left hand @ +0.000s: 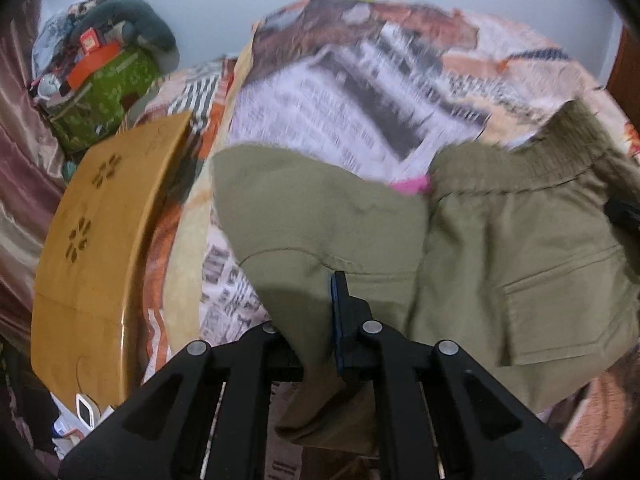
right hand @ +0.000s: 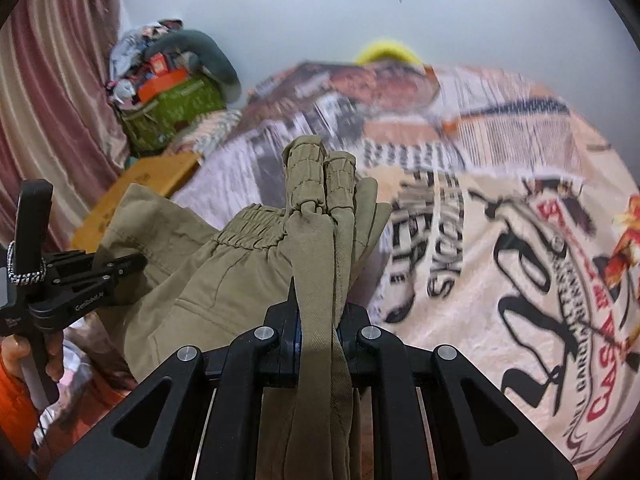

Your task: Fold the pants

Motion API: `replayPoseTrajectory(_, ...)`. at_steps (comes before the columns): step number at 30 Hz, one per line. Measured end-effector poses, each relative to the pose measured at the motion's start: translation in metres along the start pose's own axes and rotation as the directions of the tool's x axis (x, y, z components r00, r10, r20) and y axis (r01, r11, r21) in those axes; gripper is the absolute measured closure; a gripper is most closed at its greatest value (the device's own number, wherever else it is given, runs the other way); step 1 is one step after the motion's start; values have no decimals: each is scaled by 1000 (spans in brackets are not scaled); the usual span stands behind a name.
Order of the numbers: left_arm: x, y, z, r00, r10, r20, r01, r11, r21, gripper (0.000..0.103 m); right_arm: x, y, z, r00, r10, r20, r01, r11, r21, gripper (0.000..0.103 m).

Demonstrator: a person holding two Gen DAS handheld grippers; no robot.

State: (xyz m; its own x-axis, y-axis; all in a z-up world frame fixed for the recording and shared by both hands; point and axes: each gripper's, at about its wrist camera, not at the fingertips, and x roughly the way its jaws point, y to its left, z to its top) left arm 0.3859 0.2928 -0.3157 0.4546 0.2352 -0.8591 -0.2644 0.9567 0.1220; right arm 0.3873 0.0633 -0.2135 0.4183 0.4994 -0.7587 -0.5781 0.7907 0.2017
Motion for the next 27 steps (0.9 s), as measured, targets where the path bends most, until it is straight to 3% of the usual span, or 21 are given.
replayPoseTrajectory(6,8,11,-13,999,27,-20,-27,1000,-10,73,-4,-5,-10,999,-25,-42,25,1000,0,83)
replayPoseTrajectory(11,0,22,-24,997,79,-26,-79,997,-3,50,-18,-5,-16,995,-67,-74,66,998,-20,75)
replayPoseTrajectory(13,-6,25,-30,997,74,-33,-74,997,-3,49,-24,-6,-19,993,-87,-85,84,996,-35,62)
replayPoseTrajectory(18,-29,27,-41,995,91,-34,-90,996,7,47,-49,-2,-27,992,-101,-79,98,995,-37,50)
replayPoseTrajectory(23,-73,25,-44,997,69,17,-69,998,-4,47,-85,9,-23,997,-78,-23,77,997,-23,50)
replayPoseTrajectory(27,-131,19,-46,993,52,107,-52,999,-7,47,-123,26,-18,996,-69,59,71,996,-48,50)
